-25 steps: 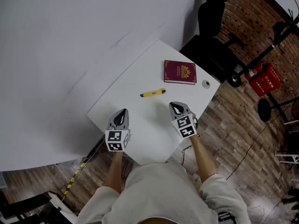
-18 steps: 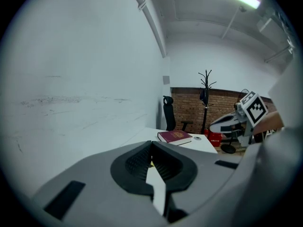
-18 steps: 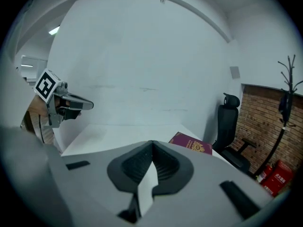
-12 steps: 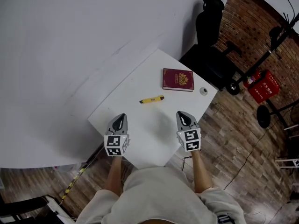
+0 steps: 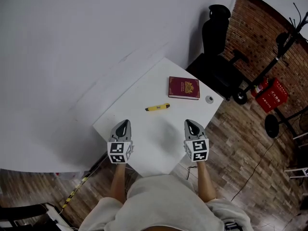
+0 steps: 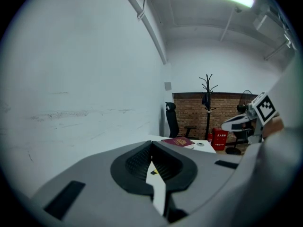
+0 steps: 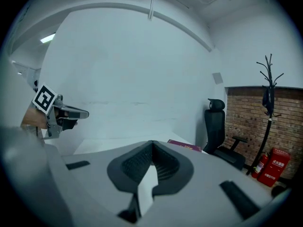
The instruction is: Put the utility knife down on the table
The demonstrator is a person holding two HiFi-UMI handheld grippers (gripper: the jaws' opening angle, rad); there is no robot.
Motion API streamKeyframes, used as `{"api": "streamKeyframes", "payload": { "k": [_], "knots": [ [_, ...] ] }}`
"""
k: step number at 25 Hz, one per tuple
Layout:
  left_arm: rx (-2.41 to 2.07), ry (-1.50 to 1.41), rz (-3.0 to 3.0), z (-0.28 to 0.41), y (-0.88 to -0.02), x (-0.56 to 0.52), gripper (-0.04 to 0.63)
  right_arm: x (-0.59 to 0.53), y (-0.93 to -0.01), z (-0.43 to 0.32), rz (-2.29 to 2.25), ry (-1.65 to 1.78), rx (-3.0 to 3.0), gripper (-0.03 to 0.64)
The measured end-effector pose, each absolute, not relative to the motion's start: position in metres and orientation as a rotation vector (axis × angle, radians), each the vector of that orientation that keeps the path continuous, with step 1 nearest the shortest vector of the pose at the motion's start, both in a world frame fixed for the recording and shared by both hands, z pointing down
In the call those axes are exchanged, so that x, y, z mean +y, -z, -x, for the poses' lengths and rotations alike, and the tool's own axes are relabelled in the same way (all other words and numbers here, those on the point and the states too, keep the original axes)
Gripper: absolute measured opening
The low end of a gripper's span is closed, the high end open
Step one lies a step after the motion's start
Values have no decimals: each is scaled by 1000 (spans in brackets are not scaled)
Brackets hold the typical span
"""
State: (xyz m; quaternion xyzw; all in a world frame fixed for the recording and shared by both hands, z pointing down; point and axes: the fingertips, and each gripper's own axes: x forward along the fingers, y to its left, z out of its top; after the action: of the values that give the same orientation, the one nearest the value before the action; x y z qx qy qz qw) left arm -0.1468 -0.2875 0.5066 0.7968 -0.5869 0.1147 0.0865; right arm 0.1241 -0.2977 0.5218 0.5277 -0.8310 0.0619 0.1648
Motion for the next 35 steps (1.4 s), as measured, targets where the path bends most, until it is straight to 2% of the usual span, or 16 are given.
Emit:
{"api": "streamKeyframes", "payload": {
  "k": [35],
  "knots": [
    [-1759, -323, -2378, 148, -502, -273, 8, -292, -520, -116, -1484, -153, -2371, -3]
  ]
}}
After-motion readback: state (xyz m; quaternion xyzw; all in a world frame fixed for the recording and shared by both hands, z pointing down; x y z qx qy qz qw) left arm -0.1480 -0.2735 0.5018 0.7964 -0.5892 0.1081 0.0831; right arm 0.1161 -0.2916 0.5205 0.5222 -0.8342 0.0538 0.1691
